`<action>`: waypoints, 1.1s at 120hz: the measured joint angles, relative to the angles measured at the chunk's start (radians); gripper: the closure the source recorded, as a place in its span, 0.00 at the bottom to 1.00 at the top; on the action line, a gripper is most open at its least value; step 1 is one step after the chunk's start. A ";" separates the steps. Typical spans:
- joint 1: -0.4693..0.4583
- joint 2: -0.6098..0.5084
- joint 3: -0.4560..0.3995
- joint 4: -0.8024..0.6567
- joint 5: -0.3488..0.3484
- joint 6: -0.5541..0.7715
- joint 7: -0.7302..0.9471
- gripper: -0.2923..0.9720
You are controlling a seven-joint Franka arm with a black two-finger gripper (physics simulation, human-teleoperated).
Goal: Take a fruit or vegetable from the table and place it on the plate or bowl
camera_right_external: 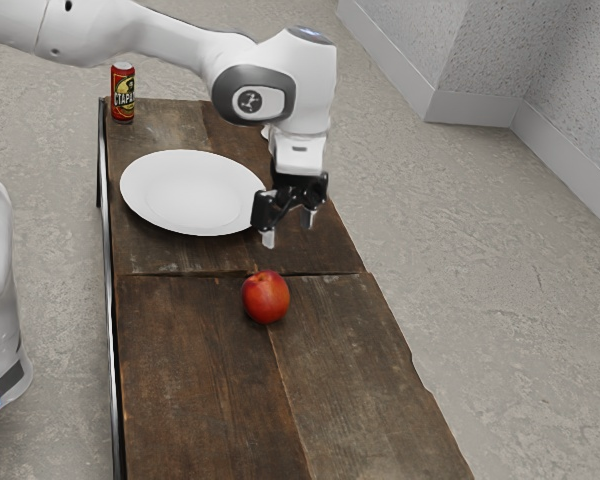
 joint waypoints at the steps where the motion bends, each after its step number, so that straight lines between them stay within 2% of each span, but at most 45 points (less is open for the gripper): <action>1: 0.000 -0.002 0.000 -0.002 -0.001 -0.002 0.003 0.24; 73: 0.000 -0.031 -0.005 -0.040 -0.041 -0.178 0.122 0.24; 114: -0.001 -0.058 -0.108 -0.065 -0.112 -0.182 0.152 0.24; 121: 0.001 -0.061 -0.141 -0.067 -0.108 -0.162 0.152 0.24; 132: 0.003 -0.062 -0.181 -0.069 -0.066 -0.117 0.142 0.24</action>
